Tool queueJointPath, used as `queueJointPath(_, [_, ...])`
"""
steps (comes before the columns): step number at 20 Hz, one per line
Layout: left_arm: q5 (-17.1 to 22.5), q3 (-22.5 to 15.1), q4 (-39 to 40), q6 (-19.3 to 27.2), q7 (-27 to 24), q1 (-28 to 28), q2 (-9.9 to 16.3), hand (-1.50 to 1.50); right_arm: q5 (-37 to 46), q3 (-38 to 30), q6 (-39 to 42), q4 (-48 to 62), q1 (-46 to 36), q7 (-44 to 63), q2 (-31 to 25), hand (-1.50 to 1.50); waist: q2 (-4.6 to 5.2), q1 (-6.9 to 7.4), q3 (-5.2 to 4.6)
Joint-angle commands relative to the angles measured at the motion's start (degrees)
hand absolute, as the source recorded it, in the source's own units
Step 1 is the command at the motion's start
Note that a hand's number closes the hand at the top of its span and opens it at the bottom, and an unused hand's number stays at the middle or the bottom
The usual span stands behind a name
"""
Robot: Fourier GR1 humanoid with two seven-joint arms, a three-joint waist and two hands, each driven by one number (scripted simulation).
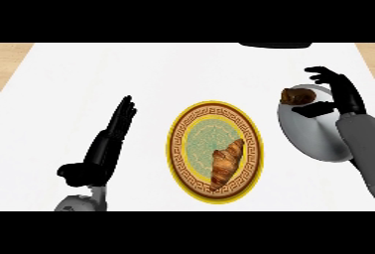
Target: Pick the sweet potato from the plate and place it in the pan
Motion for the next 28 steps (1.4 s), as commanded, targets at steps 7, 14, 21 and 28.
queueJointPath(7, [-0.11,1.86,-0.31,0.32,0.28,-1.0,0.43,0.0,-11.25,-12.21,1.72,7.32,-3.79,-18.07,-0.12,-1.5,-0.27,-1.34,0.04])
queueJointPath(14, [-1.57,1.24,-1.26,1.63,1.94,0.05,-0.26,0.0,-18.97,-18.4,15.03,9.87,-1.5,-19.8,-4.96,-1.5,-0.77,-2.39,-0.05])
queueJointPath(21, [-0.63,0.98,-0.96,0.01,-0.56,3.3,-0.62,0.0,-23.03,-19.31,36.02,8.24,6.36,-23.9,-11.84,-1.5,-1.14,-3.38,-0.15])
queueJointPath(28, [-1.58,2.25,1.84,-0.73,-3.69,2.65,-0.44,0.0,-21.22,-16.96,42.23,7.95,12.54,-33.09,-15.36,-1.5,-0.87,-2.63,-0.1])
